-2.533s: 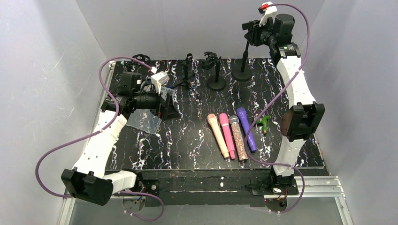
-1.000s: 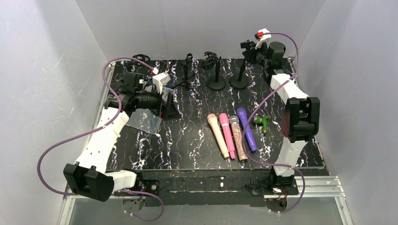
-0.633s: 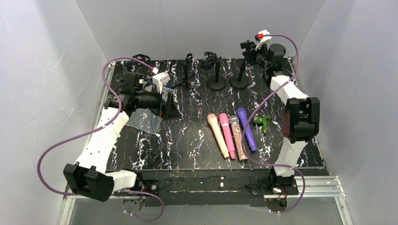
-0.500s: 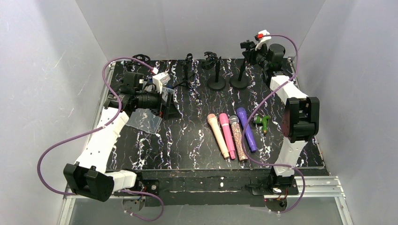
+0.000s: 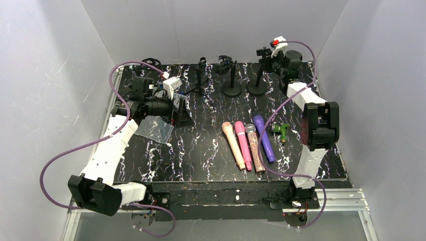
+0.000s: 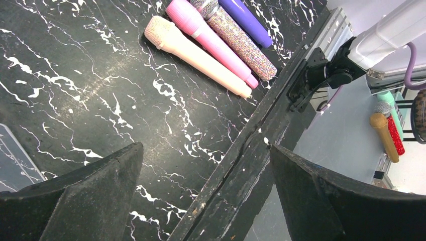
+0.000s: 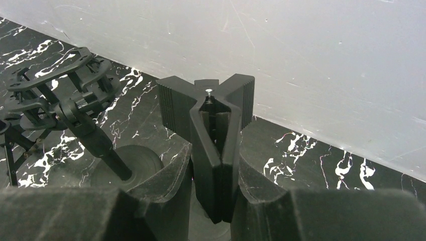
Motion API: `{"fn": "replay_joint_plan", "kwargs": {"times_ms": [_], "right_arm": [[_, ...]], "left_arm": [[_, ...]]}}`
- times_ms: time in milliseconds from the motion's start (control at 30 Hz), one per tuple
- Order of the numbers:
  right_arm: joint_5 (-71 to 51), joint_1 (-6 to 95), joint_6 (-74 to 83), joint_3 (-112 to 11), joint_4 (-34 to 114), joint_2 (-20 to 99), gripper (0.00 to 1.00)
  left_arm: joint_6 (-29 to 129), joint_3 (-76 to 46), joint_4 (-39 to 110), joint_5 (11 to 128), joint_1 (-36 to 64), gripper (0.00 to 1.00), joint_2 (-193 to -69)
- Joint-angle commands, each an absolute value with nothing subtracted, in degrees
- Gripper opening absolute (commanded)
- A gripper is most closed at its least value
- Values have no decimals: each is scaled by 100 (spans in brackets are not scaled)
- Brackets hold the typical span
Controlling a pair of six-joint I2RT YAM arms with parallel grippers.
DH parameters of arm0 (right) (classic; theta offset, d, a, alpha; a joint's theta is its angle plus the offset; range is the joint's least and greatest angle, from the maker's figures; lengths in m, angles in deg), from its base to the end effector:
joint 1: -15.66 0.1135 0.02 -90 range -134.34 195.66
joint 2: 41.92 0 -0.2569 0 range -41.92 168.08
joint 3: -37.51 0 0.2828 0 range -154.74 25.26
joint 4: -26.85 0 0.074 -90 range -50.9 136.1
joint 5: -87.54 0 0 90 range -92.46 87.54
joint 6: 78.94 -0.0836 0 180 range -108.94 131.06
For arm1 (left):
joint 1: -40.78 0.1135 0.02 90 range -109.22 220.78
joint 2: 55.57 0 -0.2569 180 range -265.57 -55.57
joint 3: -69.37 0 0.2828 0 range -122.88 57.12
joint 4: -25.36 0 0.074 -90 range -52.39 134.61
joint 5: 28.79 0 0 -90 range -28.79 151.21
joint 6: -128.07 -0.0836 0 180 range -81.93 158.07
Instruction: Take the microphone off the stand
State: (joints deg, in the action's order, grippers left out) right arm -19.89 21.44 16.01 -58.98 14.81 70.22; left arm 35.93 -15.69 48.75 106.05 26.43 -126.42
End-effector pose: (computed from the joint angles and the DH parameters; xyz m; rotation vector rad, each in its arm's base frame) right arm 0.5373 0.0796 0.2655 -0.3837 1.5916 0.2594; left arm 0.3162 -0.1417 0.4043 0.8130 1.5551 -0.8291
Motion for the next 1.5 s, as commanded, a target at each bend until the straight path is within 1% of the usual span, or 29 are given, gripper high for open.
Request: {"fn": "replay_joint_plan", "kwargs": {"times_ms": [0, 200, 400, 1033, 1100, 1300, 1467], "right_arm": [[-1851, 2181, 1845, -5609, 2133, 7298, 1], [-1770, 2220, 1876, -5607, 2194, 7351, 1], [-1674, 2243, 1981, -5874, 2524, 7500, 1], [-1701, 2286, 2255, -5810, 2573, 7435, 2], [-1656, 2287, 2277, -5802, 2583, 7391, 7], [-1564, 2287, 2309, -5774, 2703, 7252, 27], [-1506, 2295, 2332, -5784, 2866, 7138, 41]], "left_arm": [[3623, -1556, 5065, 10902, 2672, 98, -12635], [3635, -1548, 5059, 10911, 2672, 98, -12628], [3631, -1552, 5070, 10917, 2674, 98, -12615], [3613, -1526, 5088, 10912, 2678, 98, -12618], [3604, -1521, 5096, 10911, 2677, 98, -12613], [3561, -1546, 5123, 10904, 2678, 98, -12574], [3435, -1564, 5210, 10866, 2676, 98, -12531]]}}
